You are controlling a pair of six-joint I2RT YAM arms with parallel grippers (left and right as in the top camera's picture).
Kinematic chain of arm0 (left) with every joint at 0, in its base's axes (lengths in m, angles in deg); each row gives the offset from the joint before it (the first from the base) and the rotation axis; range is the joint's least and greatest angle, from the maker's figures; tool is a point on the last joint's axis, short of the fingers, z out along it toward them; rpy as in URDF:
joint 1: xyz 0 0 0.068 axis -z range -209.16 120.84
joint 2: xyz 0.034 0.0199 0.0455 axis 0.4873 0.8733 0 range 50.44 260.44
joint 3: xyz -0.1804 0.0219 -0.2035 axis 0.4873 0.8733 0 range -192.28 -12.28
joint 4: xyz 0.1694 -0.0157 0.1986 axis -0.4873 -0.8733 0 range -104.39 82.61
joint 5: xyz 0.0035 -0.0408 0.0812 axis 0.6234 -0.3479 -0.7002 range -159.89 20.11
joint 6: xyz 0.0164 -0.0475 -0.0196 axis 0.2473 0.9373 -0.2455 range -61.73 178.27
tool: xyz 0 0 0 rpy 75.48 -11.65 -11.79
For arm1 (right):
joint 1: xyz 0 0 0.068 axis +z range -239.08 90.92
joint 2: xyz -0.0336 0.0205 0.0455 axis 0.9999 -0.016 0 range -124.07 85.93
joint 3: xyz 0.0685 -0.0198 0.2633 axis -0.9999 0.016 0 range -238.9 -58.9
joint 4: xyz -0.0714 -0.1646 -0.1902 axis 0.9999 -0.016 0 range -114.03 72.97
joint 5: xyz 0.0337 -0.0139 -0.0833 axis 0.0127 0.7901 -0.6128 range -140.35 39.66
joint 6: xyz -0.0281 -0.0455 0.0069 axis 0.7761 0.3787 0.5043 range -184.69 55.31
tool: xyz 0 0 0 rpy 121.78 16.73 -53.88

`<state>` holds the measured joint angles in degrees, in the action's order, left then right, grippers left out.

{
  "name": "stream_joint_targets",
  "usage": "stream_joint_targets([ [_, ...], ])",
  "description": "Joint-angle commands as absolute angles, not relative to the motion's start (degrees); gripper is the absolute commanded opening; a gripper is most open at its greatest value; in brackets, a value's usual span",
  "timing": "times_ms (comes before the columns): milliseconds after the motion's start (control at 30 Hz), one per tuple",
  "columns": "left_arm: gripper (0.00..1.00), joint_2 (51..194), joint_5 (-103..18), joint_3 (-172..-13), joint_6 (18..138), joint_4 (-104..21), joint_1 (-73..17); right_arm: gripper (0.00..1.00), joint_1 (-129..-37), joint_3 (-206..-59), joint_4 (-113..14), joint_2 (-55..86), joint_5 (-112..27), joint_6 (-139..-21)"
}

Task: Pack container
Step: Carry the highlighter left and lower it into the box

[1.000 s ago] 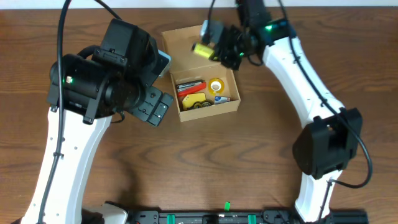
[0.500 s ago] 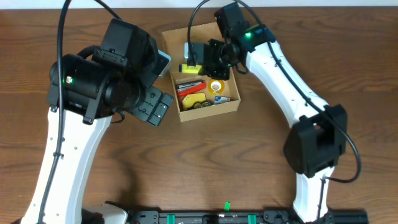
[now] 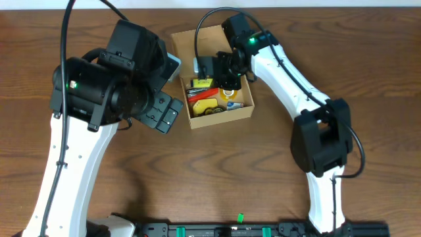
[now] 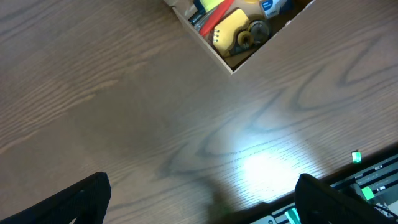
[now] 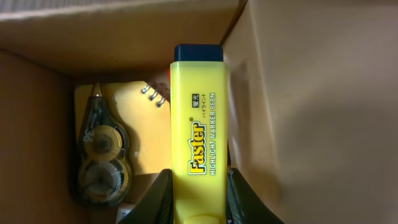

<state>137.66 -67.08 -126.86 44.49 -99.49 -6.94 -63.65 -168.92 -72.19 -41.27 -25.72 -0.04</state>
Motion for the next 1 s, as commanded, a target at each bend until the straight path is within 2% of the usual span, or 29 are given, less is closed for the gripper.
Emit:
stream_joint_targets([
  [0, 0.95, 137.09, -67.34, -127.78, 44.10, -100.91, -7.01, 0.01, -63.13, -168.65, -71.84, -42.67, -24.81, 0.79],
  [533, 0.95, 137.09, -67.34, -127.78, 44.10, -100.91, -7.01, 0.04, -63.13, -168.65, -68.45, -45.47, -24.83, 0.79],
  [667, 0.95, 137.09, -67.32, -127.78, 44.10, -100.93, -7.01, 0.16, -63.13, -168.65, -68.47, -45.47, -24.81, 0.72],
  [767, 0.95, 137.09, -67.34, -127.78, 44.10, -100.91, -7.01, 0.30, -63.13, -168.65, -68.45, -45.47, -24.81, 0.72],
  [967, 0.95, 137.09, -67.34, -127.78, 44.10, -100.91, -7.01, 0.39, -63.13, -168.65, -68.43, -45.47, -24.83, 0.74],
])
